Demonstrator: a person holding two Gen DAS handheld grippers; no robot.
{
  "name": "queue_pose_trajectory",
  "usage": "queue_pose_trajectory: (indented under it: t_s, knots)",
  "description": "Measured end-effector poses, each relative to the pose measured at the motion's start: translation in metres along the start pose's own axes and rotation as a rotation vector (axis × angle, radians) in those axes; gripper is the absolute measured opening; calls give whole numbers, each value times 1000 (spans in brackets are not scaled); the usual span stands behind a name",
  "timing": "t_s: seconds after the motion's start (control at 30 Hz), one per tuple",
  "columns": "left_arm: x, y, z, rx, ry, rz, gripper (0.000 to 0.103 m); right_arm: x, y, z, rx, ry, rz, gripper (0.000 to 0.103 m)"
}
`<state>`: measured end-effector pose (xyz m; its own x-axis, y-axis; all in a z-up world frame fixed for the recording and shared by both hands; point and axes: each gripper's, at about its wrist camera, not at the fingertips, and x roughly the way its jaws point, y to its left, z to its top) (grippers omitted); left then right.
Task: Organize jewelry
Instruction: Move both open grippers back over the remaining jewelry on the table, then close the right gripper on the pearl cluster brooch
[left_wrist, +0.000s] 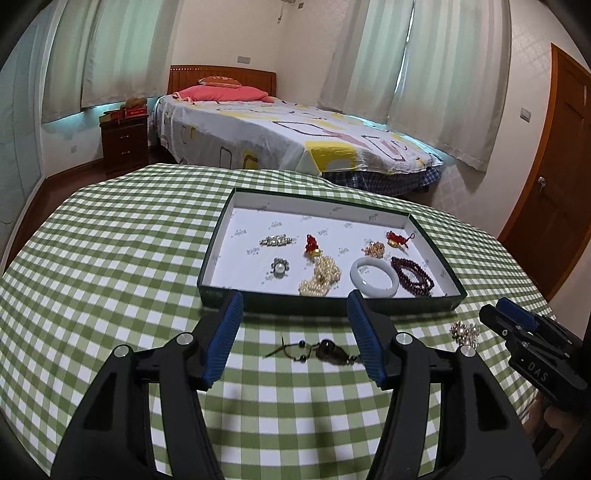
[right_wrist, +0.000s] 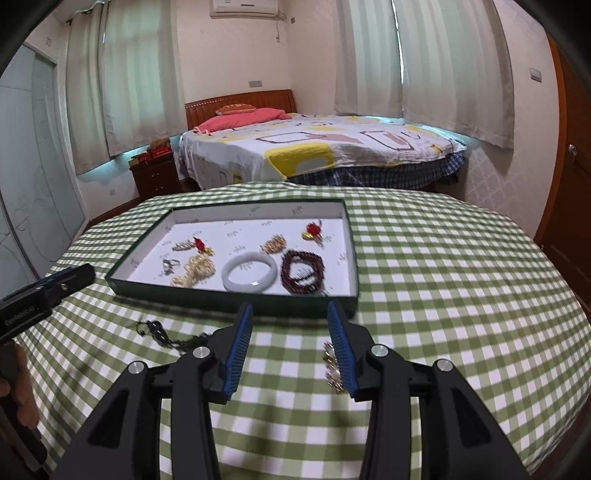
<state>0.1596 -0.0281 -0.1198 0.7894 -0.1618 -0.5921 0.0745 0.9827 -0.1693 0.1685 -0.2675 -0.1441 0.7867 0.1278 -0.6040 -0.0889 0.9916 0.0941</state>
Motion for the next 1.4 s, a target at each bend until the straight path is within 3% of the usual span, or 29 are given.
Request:
queue_pose_trajectory:
  t_s: [0.3,0.8,0.9,1.0,1.4]
  knots:
    - [4,6,-20,-6,31,27,67,17,-26,-14,52,51,-46,51]
    - [17,3,-31,-8,78,12,67,48,-39,-27,95,151,-51,51]
    - [20,2,-32,-9,87,5,68,51,-37,-30,89,164,-44,42]
    - [22,0,-33,-5,92,3,68,52,-33,-32,76,168,-42,25]
    - [46,-16,-34,-2,147,-26,67,51,-26,-33,58,160,-17,24]
